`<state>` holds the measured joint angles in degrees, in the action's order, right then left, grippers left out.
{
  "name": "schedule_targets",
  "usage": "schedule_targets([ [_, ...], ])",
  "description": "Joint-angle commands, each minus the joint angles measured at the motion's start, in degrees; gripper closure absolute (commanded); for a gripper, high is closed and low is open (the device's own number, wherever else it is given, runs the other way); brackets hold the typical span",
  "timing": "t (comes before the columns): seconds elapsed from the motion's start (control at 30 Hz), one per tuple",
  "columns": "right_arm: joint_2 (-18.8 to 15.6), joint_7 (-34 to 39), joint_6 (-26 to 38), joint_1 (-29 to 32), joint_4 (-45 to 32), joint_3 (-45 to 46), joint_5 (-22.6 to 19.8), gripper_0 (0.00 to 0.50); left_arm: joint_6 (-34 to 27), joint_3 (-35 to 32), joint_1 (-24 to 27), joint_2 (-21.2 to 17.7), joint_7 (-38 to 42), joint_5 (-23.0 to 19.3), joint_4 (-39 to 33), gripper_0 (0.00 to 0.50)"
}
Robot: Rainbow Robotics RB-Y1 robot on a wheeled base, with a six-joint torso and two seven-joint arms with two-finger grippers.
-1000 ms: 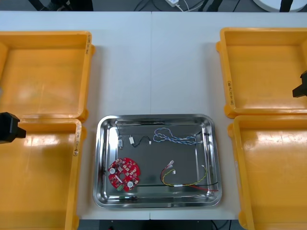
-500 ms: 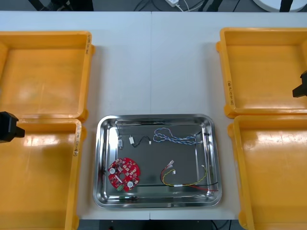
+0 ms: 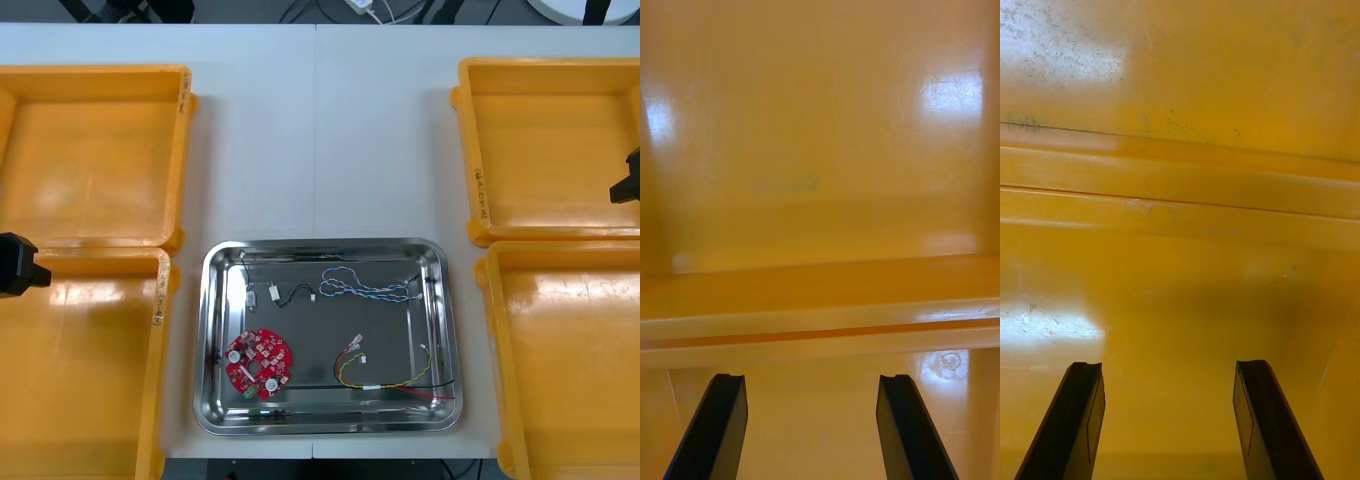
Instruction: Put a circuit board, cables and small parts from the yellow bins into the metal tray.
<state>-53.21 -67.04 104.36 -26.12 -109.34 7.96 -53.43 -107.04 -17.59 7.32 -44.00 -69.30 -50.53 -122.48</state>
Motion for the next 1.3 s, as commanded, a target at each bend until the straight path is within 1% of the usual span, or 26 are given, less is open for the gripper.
schedule_targets([
  [0.03, -2.7, -2.1, 0.1, 0.2, -1.5, 1.9, 0.4, 0.0, -0.5, -1.7, -1.0, -2.6, 0.0, -0.4, -2.0, 0.0],
  [1.3, -2.7, -2.1, 0.1, 0.2, -1.5, 1.9, 0.4, 0.0, -0.5, -1.7, -1.0, -2.6, 0.0, -0.4, -2.0, 0.0],
])
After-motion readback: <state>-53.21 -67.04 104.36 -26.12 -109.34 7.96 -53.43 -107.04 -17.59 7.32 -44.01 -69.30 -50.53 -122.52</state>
